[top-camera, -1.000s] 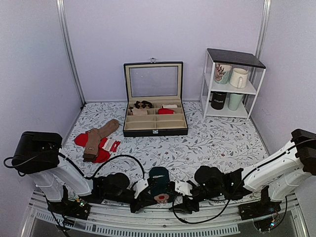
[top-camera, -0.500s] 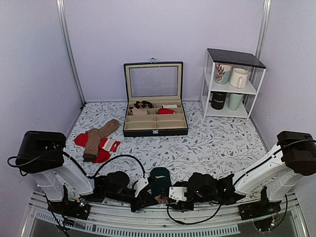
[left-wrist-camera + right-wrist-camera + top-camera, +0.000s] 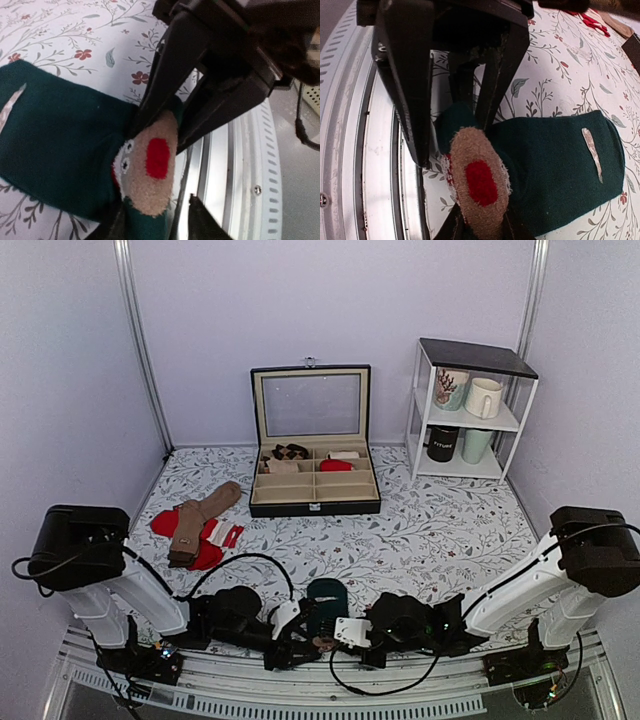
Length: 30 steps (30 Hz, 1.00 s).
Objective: Roll the socks
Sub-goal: Roll the sock at the center of the board.
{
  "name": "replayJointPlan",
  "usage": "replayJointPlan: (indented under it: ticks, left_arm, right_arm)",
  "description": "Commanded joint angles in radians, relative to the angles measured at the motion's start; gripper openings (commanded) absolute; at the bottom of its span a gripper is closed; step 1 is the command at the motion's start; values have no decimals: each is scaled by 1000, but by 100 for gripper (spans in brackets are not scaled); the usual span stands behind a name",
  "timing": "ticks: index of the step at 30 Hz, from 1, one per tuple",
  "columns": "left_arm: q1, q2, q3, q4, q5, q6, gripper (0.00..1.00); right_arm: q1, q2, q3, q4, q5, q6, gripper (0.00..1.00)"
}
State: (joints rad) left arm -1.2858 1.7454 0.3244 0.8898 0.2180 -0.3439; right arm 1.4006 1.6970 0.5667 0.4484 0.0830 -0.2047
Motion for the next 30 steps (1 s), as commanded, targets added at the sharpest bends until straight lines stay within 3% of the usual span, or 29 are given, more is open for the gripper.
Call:
replayJointPlan:
  ticks: [1,3,5,9,13,26,30]
  left_arm:
    - [-37,-96,-26,-264,-153,59,48]
    - [-79,-186,-18,-302,-252,121,61]
    - [-104,-268,-13,-317,-304,191,67]
    - [-159,-324,-13,-293,-402,304,66]
    - [-169,-280,-16,-216,-388,370,65]
    - [-170,-83,31,-129,-457,399,63]
    - [-170,-79,31,-129,-437,388,47]
  right_arm:
    - [-6,5,21,-140,-116,126,22]
    - [-25,-4,41,-211,-183,168,22]
    - [-61,-4,62,-272,-275,217,22]
    - [-153,18,87,-347,-476,299,22]
    - [-238,79,112,-388,-594,341,22]
    - [-261,199,191,-476,-627,357,22]
    - [-262,206,192,-476,-631,358,22]
